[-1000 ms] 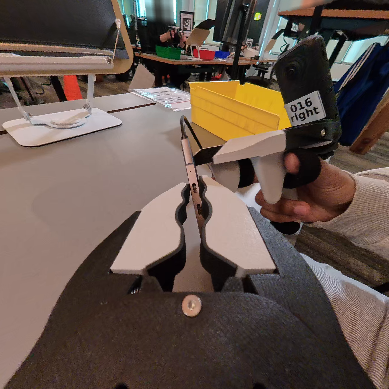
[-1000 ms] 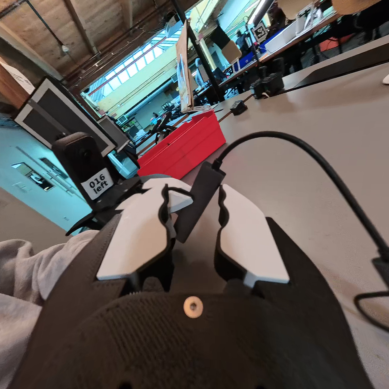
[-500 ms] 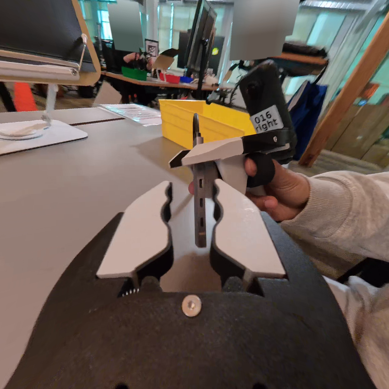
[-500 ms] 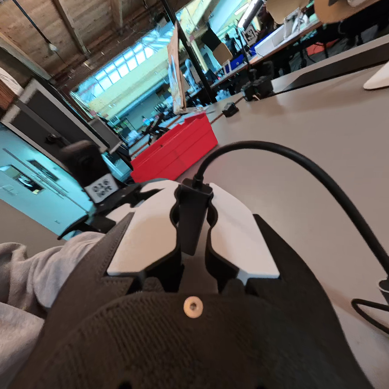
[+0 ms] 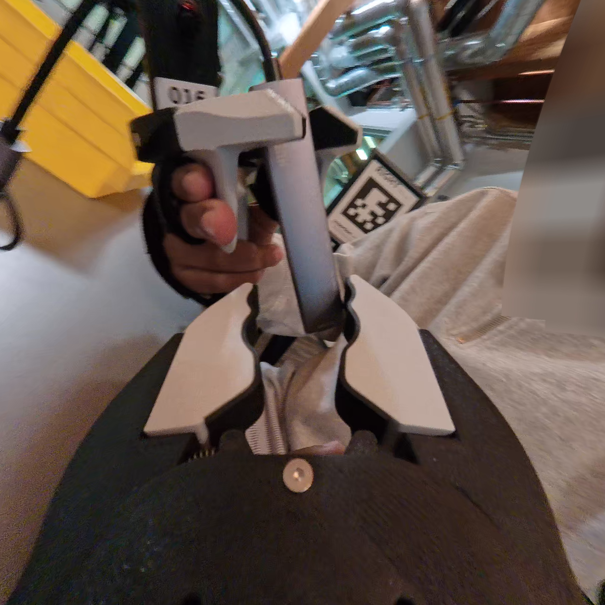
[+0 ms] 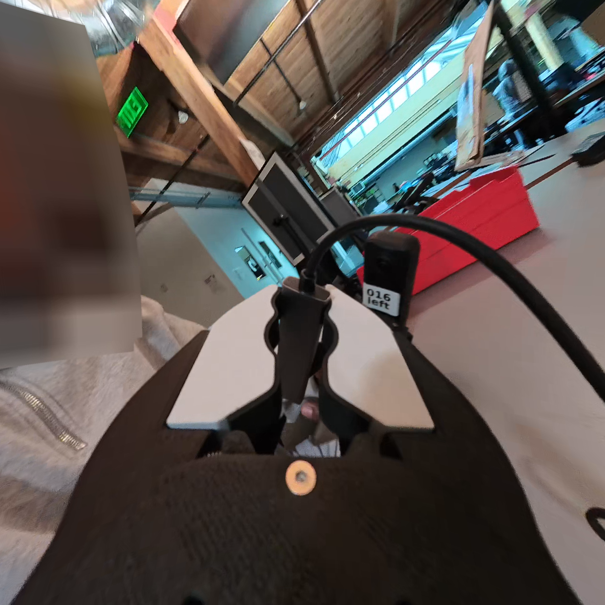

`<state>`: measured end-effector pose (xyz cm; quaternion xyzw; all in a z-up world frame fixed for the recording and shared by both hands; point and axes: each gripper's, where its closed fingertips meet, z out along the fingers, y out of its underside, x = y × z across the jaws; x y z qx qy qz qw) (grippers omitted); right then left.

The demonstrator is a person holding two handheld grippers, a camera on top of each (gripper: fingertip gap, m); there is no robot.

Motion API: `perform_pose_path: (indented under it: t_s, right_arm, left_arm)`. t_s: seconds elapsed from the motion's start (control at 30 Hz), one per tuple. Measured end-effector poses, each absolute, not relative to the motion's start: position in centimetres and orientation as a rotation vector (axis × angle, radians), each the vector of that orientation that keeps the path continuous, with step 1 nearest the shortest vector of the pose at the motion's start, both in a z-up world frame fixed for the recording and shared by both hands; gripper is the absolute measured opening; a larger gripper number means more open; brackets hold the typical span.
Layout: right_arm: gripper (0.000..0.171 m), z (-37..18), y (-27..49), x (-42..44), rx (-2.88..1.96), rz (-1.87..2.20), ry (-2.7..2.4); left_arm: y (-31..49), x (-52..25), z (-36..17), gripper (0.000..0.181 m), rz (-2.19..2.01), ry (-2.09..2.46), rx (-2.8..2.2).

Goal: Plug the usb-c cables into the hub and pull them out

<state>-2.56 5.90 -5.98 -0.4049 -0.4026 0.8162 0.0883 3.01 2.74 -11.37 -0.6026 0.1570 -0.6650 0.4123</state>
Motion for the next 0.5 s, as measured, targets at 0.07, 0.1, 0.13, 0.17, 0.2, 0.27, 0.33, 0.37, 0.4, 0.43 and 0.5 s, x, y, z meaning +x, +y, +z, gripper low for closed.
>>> perform_pose_path:
  t_s: [0.07,0.1,0.13,0.17,0.2,0.27,0.33,0.37,0.4,0.43,0.5]
  right_arm:
    - [0.021,-5.8,5.0,-2.3,-1.170,2.476,-1.241]
    - [0.021,-5.6,4.7,-2.1,-1.149,2.508,-1.246]
    - [0.022,-5.4,4.5,-1.9,-1.129,2.540,-1.250]
    - [0.021,-5.3,4.3,-1.7,-1.111,2.568,-1.252]
    - [0.022,-5.1,4.2,-1.5,-1.096,2.592,-1.253]
    - [0.022,-4.9,4.1,-1.4,-1.078,2.624,-1.240]
    - [0.022,-4.8,3.9,-1.2,-1.059,2.672,-1.232]
    - [0.023,-4.7,3.9,-1.1,-1.050,2.690,-1.226]
    - [0.023,-4.6,4.0,-1.2,-1.049,2.694,-1.208]
    - [0.027,-4.6,4.2,-1.4,-1.061,2.682,-1.180]
    - [0.033,-5.2,5.0,-2.2,-1.138,2.587,-1.125]
  left_arm:
    - [1.8,3.1,-10.2,0.035,-1.782,0.417,-1.430]
    - [1.5,3.0,-9.7,0.031,-1.825,0.417,-1.389]
    - [1.3,2.7,-9.3,0.028,-1.855,0.412,-1.356]
    - [1.3,2.5,-9.0,0.027,-1.871,0.400,-1.334]
    - [1.3,2.2,-8.9,0.024,-1.878,0.387,-1.318]
    - [1.3,2.1,-8.7,0.021,-1.893,0.383,-1.301]
    - [1.1,2.4,-8.5,0.020,-1.908,0.396,-1.290]
    - [1.0,2.5,-8.3,0.019,-1.918,0.402,-1.276]
    - [1.0,2.6,-8.2,0.018,-1.919,0.400,-1.265]
    - [1.1,2.5,-8.1,0.017,-1.909,0.395,-1.257]
    - [1.5,2.1,-7.9,0.011,-1.854,0.375,-1.252]
